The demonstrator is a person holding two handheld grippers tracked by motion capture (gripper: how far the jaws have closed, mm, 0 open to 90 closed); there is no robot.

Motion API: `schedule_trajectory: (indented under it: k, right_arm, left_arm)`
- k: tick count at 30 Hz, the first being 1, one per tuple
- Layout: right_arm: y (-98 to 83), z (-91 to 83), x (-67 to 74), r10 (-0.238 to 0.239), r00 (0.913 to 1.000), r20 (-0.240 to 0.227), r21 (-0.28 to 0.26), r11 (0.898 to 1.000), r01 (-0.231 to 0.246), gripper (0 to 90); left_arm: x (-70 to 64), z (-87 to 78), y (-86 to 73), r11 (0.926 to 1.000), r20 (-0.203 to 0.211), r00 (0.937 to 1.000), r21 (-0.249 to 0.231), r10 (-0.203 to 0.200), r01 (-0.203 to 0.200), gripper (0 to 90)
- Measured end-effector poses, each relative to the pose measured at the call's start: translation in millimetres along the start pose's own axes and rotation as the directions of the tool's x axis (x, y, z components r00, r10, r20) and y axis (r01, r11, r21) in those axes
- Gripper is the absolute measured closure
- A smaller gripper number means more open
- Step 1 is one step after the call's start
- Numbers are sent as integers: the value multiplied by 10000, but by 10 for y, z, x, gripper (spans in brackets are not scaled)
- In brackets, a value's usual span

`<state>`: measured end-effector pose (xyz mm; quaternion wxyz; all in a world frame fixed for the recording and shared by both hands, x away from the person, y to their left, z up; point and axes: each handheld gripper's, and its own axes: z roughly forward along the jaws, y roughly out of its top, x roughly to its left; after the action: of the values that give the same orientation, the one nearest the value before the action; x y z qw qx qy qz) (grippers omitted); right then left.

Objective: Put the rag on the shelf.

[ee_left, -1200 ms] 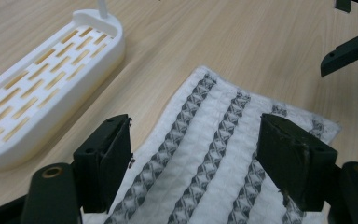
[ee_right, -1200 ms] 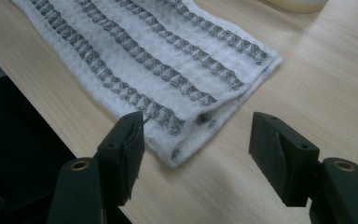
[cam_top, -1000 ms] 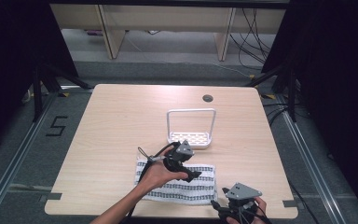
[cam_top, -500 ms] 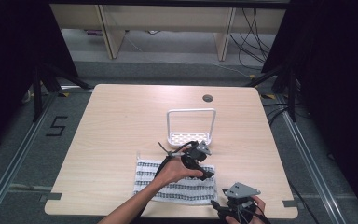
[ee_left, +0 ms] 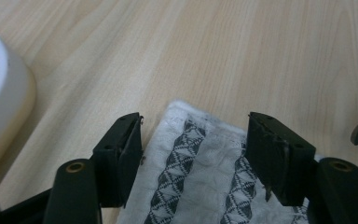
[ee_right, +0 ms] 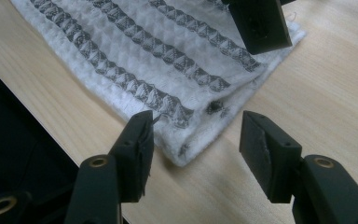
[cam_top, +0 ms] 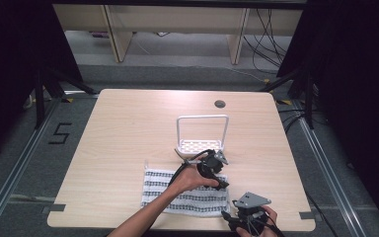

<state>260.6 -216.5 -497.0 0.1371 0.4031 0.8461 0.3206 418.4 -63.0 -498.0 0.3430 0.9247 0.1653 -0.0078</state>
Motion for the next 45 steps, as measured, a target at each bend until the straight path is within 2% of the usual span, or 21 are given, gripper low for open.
schedule_trajectory:
  k: [7, 11, 13, 16, 17, 19, 20, 23, 29, 35, 36, 39, 40, 43, 45]
  right_arm:
    - [9, 36, -1, 102, 9999, -87, 96, 9999, -101, 532]
    - [12, 50, -27, -24, 10000, -91, 182, 9998, 26, 564]
    - [12, 54, -26, 72, 9998, -200, 226, 9997, -68, 588]
    - [9, 71, -35, -74, 9997, -254, 257, 9996, 81, 617]
    - [7, 75, -28, 32, 9996, -288, 270, 9996, -24, 630]
    - [11, 74, -35, 20, 9992, -402, 304, 9995, -7, 661]
    - [12, 82, -47, -167, 9990, -415, 197, 9997, 176, 675]
    - [12, 86, -50, -153, 9987, -493, 165, 9997, 161, 737]
    - [12, 93, -60, -236, 9979, -596, 102, 9997, 243, 810]
    - [6, 90, -48, -44, 9980, -636, -14, 10000, 43, 867]
    - [9, 85, -60, -215, 9977, -636, -8, 9998, 214, 870]
    - [10, 74, -54, -146, 9978, -645, -94, 9999, 140, 876]
    - [16, 67, -65, -251, 9975, -654, -90, 9997, 245, 877]
    - [22, 49, -84, -232, 9971, -722, -226, 9995, 216, 878]
    - [34, 25, -103, -119, 9968, -787, -501, 9987, 80, 878]
  left_arm:
    - [13, 24, 9, 10000, 17, 10000, 56, 5, -6, 405]
    - [22, 34, 29, 10000, 50, 10000, 71, 16, -16, 419]
    - [24, 46, 47, 9998, 13, 9999, 118, 154, -154, 433]
    - [-1, 57, 70, 9993, -35, 9996, 231, 289, -288, 474]
    - [-4, 62, 76, 9988, -57, 9990, 215, 450, -449, 501]
    - [-30, 58, 78, 9982, -136, 9985, 316, 523, -519, 558]
    - [-31, 55, 80, 9971, -83, 9976, 347, 681, -678, 591]
    - [-47, 43, 68, 9964, -97, 9971, 391, 752, -747, 702]
    - [-39, 24, 48, 9964, 77, 9972, 412, 744, -746, 831]
    - [-31, -17, 21, 9974, 55, 9977, 260, 672, -673, 850]
    - [-26, -21, 17, 9976, 73, 9977, 194, 669, -670, 851]
    - [-18, -49, 11, 9980, 74, 9981, 86, 620, -620, 854]
    - [-20, -60, 11, 9982, 84, 9982, 71, 596, -597, 855]
    - [-23, -114, 13, 9980, 38, 9980, 6, 635, -635, 856]
    - [-20, -168, 13, 9977, -13, 9978, -129, 658, -658, 857]
